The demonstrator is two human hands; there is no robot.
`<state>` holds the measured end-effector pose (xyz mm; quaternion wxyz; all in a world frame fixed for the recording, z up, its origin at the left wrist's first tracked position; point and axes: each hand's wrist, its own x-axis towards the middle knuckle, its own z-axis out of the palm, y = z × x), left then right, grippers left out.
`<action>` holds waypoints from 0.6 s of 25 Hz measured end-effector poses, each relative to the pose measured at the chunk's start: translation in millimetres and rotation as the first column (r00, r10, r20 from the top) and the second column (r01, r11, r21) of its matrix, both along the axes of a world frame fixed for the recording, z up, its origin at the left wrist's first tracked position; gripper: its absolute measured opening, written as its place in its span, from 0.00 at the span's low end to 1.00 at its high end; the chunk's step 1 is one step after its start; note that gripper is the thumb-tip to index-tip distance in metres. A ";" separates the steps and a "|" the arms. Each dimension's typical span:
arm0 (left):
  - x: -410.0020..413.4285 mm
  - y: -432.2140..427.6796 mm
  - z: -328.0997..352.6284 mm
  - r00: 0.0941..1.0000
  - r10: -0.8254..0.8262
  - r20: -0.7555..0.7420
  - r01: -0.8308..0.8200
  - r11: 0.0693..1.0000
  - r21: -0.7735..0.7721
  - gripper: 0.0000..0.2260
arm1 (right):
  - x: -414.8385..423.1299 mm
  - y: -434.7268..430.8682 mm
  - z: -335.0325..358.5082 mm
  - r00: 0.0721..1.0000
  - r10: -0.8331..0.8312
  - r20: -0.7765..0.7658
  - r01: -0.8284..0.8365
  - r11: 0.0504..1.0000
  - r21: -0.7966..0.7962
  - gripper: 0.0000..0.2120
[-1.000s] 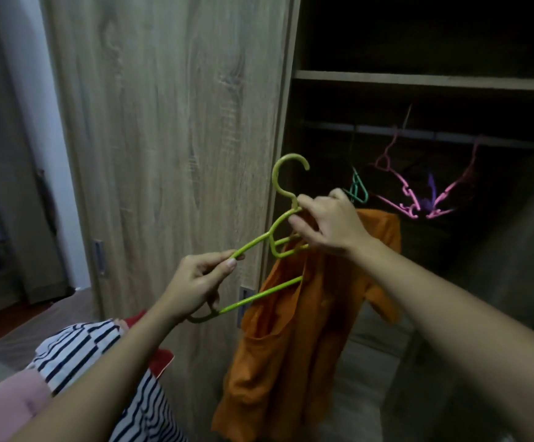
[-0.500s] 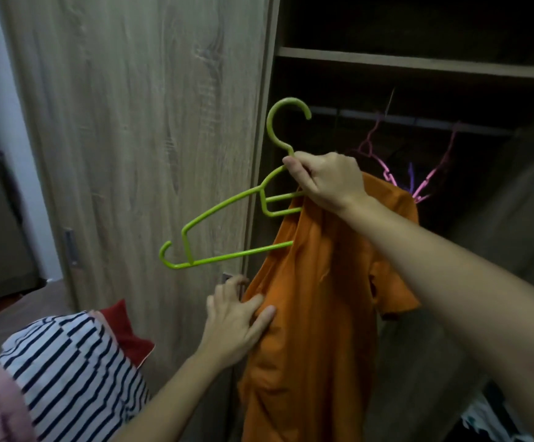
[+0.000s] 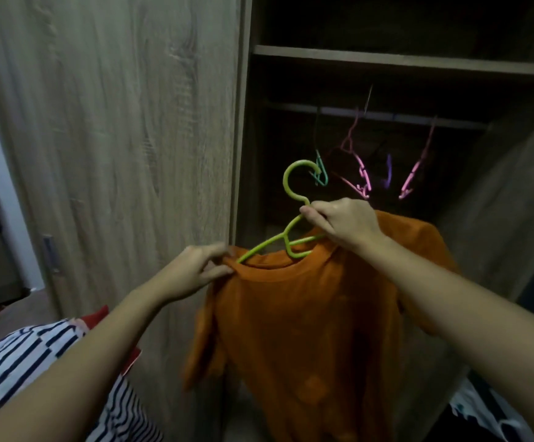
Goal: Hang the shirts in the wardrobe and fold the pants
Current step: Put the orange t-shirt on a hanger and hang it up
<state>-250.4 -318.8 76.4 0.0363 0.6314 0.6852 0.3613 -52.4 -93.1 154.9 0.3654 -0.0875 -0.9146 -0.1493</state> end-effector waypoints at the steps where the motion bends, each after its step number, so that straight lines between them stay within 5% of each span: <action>1: 3.5 2.7 2.4 0.989 0.007 0.149 -0.015 0.999 0.048 0.12 | 0.8 -0.8 -1.9 0.999 -0.021 -0.026 0.018 0.996 -0.091 0.28; 3: 8.6 6.7 4.7 0.962 0.088 0.260 -0.105 0.993 0.051 0.15 | 4.3 1.1 -3.6 0.996 -0.038 -0.075 0.023 0.983 -0.184 0.28; 7: 15.6 19.4 4.4 0.961 0.268 -0.062 -0.267 0.963 0.018 0.12 | 1.4 -9.4 -9.0 0.999 -0.028 -0.018 0.024 0.981 -0.191 0.25; 11: 24.8 26.6 21.5 0.925 0.360 -0.123 -0.334 0.923 0.188 0.10 | -3.6 -19.3 -9.9 1.000 -0.017 -0.016 0.012 0.968 -0.249 0.23; 15: 10.2 15.2 37.0 0.794 0.594 -0.129 -0.535 0.784 0.317 0.06 | 13.0 1.3 -8.6 0.995 -0.033 0.099 0.061 0.953 -0.298 0.23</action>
